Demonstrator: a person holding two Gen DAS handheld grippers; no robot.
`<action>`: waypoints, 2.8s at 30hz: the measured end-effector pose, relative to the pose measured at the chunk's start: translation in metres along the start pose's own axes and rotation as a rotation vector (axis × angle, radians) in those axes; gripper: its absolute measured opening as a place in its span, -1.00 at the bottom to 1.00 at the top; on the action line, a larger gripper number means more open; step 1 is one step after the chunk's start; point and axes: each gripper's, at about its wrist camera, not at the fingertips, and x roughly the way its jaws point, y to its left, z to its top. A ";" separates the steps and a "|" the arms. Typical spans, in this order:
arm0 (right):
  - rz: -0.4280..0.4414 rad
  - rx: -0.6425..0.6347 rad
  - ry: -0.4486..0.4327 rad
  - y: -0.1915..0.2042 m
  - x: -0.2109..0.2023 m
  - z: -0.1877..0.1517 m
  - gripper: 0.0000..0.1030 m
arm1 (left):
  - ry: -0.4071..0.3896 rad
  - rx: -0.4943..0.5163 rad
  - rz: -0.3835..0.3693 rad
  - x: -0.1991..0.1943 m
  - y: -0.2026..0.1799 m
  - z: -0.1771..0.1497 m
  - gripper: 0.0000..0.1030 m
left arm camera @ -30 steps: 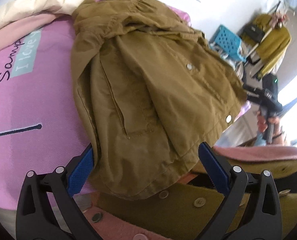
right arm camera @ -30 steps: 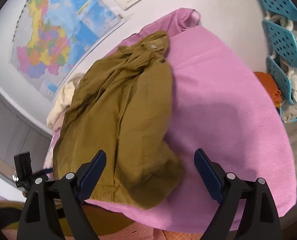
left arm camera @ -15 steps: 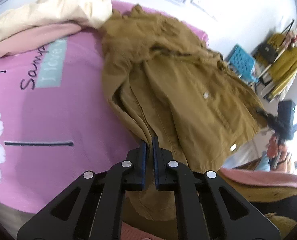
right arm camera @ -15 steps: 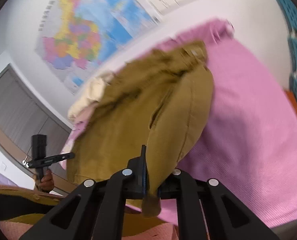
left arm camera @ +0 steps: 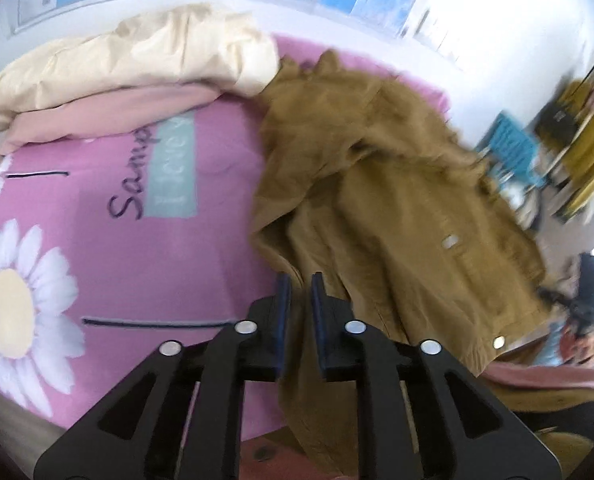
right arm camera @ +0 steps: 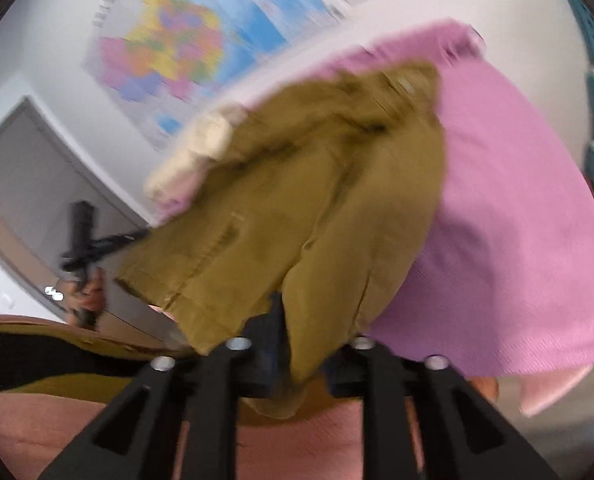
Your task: Fold large clothes
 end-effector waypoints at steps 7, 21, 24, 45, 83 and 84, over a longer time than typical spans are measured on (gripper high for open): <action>-0.123 0.063 -0.146 -0.038 -0.043 0.036 0.67 | -0.144 0.112 0.021 -0.026 -0.016 0.012 0.63; 0.130 0.328 -0.040 -0.115 0.110 0.198 0.72 | -0.019 0.091 0.034 0.085 -0.022 0.120 0.68; 0.164 0.261 -0.018 -0.099 0.123 0.207 0.72 | 0.009 0.094 0.033 0.106 -0.024 0.130 0.68; -0.094 0.228 -0.078 -0.094 0.097 0.186 0.05 | -0.012 0.155 -0.013 0.124 -0.049 0.145 0.46; 0.158 0.166 -0.063 -0.010 0.017 -0.001 0.64 | 0.120 0.089 -0.265 0.031 -0.003 -0.037 0.88; 0.180 0.162 -0.060 -0.009 0.018 -0.003 0.64 | 0.120 0.090 -0.265 0.031 -0.005 -0.036 0.83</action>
